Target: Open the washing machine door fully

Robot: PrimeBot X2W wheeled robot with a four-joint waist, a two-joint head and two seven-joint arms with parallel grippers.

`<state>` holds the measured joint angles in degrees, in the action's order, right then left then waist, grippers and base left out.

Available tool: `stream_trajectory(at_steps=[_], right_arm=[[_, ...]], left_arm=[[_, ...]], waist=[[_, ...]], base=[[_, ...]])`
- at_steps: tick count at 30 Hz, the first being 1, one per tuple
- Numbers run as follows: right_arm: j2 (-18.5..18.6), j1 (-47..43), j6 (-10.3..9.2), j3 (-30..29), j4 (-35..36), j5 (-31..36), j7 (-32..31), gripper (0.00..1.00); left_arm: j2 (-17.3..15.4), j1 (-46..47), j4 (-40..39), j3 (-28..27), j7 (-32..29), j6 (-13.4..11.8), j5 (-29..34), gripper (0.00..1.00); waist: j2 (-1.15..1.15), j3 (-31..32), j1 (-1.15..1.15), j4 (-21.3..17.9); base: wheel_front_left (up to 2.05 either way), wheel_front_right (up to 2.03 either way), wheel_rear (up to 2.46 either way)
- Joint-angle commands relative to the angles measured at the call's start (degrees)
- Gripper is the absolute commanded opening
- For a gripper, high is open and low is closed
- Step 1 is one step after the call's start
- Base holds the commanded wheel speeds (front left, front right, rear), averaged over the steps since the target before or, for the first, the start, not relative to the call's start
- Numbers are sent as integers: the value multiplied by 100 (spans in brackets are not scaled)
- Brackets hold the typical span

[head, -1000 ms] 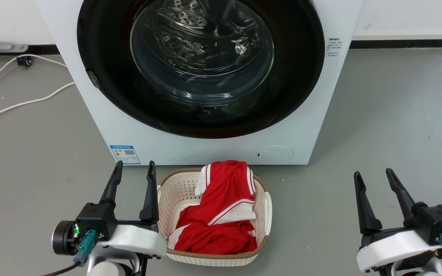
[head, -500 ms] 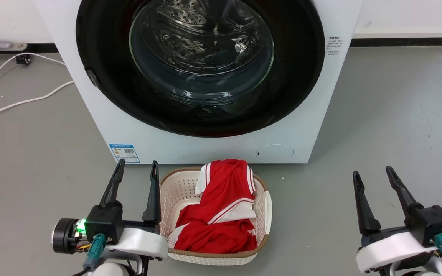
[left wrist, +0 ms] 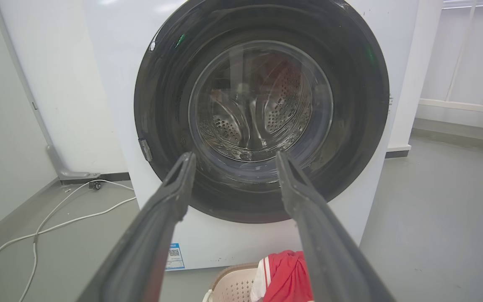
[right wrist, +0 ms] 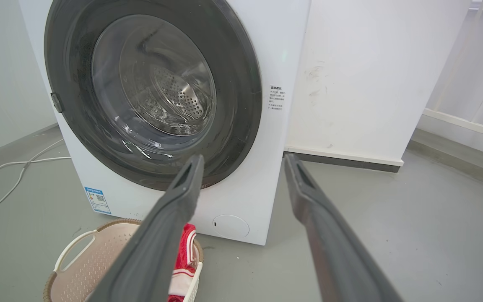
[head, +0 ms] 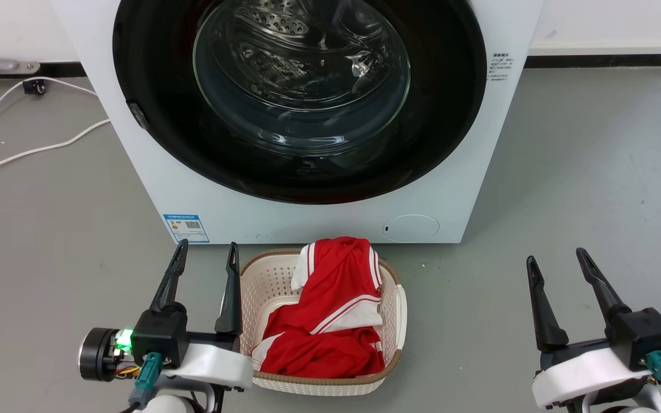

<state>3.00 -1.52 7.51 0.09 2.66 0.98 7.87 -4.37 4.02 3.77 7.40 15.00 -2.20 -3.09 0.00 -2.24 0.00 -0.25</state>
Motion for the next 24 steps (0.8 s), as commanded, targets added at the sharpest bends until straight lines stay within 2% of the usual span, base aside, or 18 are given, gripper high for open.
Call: stream_trajectory(at_steps=[1,3,4,5,11,14,18,19,24], right_arm=[[-23,-58,-4,-3,6,-12,4,100],[-23,-57,-4,-12,3,-37,3,100],[-23,-61,-4,-19,-8,-94,-6,93],[-23,-60,-4,-17,-6,-183,22,0],[-21,-59,-4,-21,-28,-664,41,0],[-19,-13,-4,-114,-64,-1237,94,0],[-17,169,-3,-289,-231,-3180,187,0],[-17,215,-3,-312,-311,-3996,198,0],[-16,556,-3,-513,-610,-6990,182,0]], left_arm=[[25,-40,13,-12,26,14,28,100],[31,-43,10,-18,26,19,32,100],[32,-46,5,-23,26,20,33,100],[37,-60,-1,-23,26,19,43,100],[48,-69,-25,-38,21,27,38,100],[53,-59,-33,-46,21,38,38,100],[60,-59,-49,-63,21,48,36,100],[64,-59,-53,-61,21,50,35,100],[71,-59,-43,-30,21,62,54,100]], waist=[[0,-1,0,1],[0,-2,0,2],[0,-1,0,1],[0,7,0,1],[0,10,0,7],[0,2,0,10],[0,-15,0,4],[0,-20,0,5],[0,-23,0,14]], base=[[0,0,0],[0,0,0],[0,0,0],[0,0,0],[0,0,0],[0,0,0],[0,0,0],[0,0,0],[0,0,0]])
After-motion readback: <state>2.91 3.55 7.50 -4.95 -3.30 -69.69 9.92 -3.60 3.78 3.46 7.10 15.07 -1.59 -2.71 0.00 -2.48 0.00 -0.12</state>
